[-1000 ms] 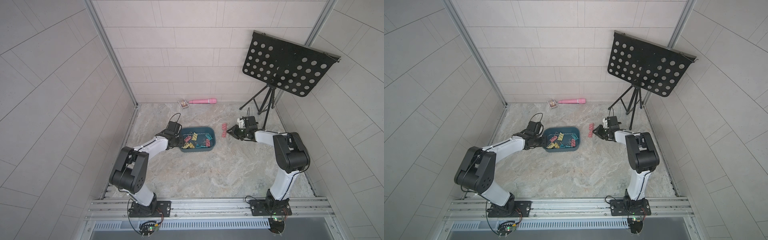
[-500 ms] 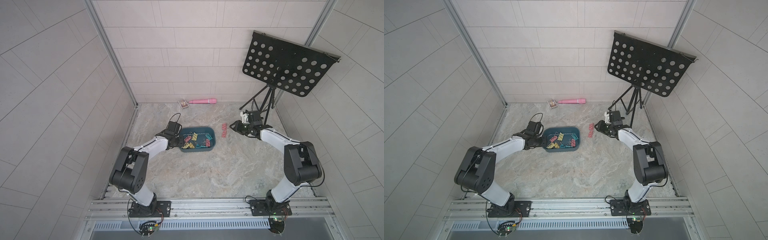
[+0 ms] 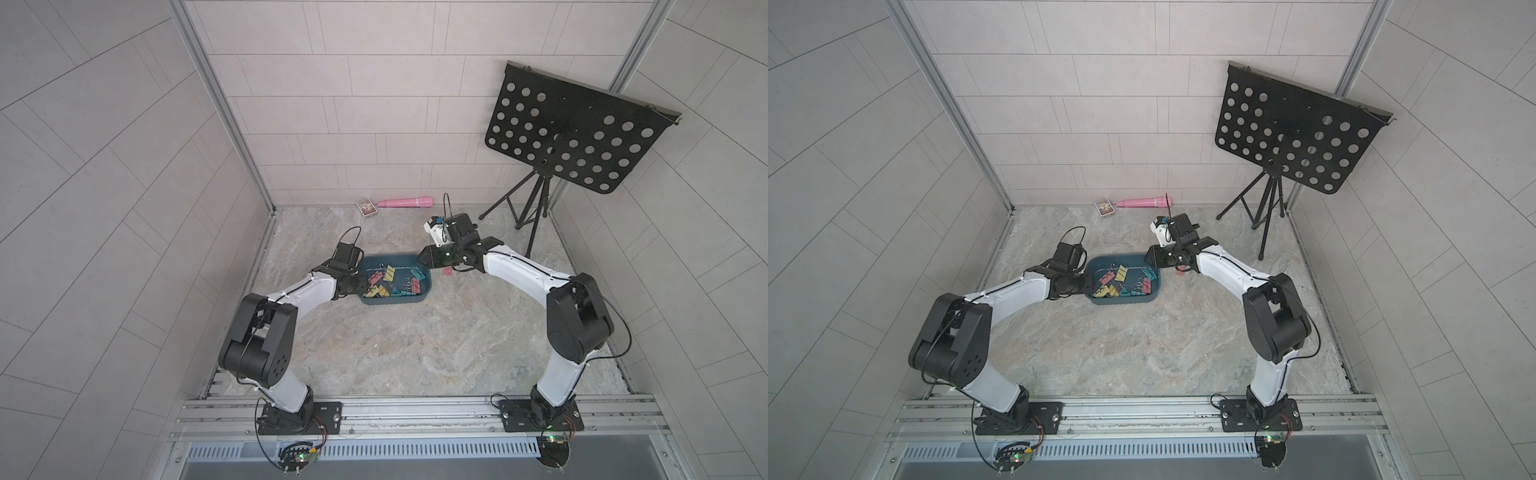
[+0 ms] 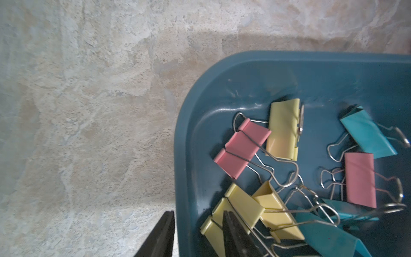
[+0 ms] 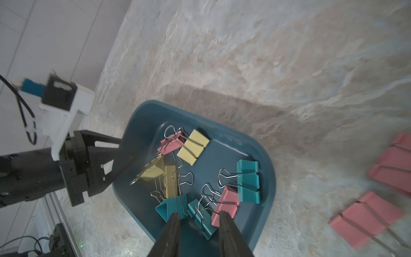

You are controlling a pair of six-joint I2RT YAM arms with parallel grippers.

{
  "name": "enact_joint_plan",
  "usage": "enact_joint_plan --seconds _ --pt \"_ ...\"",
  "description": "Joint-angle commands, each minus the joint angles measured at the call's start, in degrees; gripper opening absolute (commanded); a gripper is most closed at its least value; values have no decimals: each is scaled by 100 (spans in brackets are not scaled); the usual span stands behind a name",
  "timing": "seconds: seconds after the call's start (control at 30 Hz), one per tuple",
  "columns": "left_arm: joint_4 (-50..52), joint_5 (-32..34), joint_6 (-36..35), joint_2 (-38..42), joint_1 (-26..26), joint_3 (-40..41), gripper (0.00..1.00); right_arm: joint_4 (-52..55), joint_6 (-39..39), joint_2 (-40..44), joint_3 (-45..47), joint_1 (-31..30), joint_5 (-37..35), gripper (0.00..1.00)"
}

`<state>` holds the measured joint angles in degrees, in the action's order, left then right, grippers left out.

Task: Take out the binder clips from the storage box
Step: Pick up the binder clip from the storage box.

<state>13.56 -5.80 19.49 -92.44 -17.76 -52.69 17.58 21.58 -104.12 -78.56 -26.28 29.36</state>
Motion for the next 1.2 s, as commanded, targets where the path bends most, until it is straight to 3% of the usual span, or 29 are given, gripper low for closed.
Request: enact_joint_plan --seconds 0.0,0.23,0.77,1.17 --pt "24 -14 -40 57 22 52 43 384 -309 -194 -289 -135 68 33" --pt "24 5 -35 69 28 82 43 827 -608 -550 -584 -305 -150 30" --pt "15 1 -35 96 26 101 43 1629 -1180 -1226 -1539 -800 -1916 29" --pt "5 1 -39 86 34 118 43 1834 -1381 -1610 -1914 -904 -2450 27"
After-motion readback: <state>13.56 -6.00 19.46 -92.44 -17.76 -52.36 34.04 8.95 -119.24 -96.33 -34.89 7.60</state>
